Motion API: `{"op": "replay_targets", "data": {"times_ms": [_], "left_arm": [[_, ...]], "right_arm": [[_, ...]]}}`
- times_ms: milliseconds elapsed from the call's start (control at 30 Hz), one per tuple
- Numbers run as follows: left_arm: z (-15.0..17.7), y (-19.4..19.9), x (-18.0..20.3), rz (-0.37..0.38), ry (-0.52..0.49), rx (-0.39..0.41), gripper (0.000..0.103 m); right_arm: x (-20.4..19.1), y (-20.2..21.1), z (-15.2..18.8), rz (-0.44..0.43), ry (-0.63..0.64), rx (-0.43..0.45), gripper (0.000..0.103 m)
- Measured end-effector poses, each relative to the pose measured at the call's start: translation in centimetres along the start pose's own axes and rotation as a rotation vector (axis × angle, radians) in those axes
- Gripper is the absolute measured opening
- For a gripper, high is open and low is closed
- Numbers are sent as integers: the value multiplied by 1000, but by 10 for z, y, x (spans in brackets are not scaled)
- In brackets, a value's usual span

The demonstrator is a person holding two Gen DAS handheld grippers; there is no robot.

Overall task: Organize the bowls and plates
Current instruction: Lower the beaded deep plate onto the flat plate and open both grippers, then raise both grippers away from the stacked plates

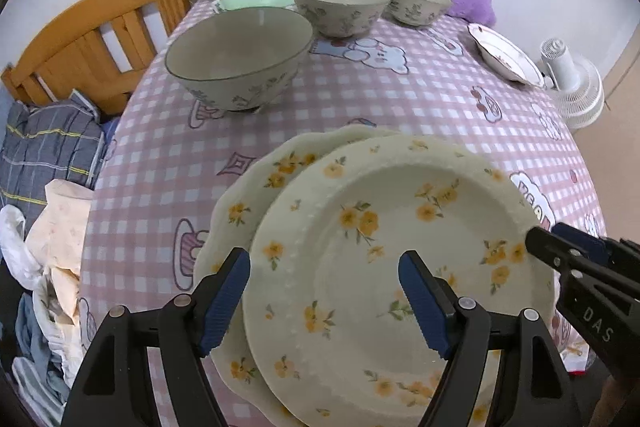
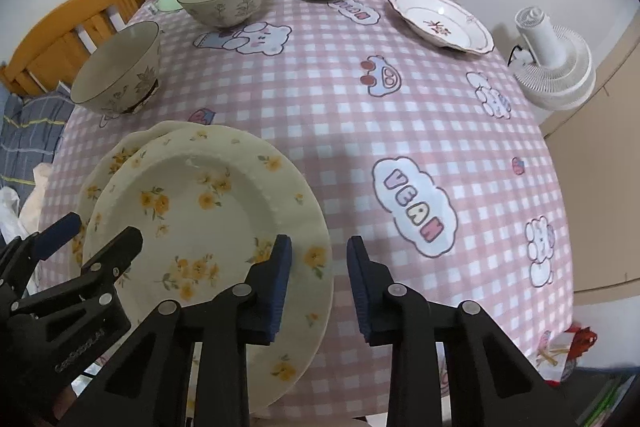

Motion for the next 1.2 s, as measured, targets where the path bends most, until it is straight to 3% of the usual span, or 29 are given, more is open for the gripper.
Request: {"op": "replay_targets", "data": {"times_ms": [867,933,1000,1200], "left_arm": [[6,4,-12,-18,-38,-1,80],[4,8,-11,-10,-44,10,86],[1,14,-10,0,-45,29,87],[-10,30,-15,31,-13,50,96]], "right_arm": [[-28,-23,0,-43,5,-33,34],[-25,-21,0,-62,-31,-30,34],[-26,-13,-3,-79,-43,0,37],[-20,13,-13,-58,-62,60,59]]}}
Point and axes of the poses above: each gripper's, at about its wrist camera, not at the fingertips, and y roughly against the way its jaws point, x to its right, z to its underside, the point moved 5 cm from there along -y, roughly the way its jaws point, and after that the axes turned 7 degrees about -z, right-handed, at the moved point
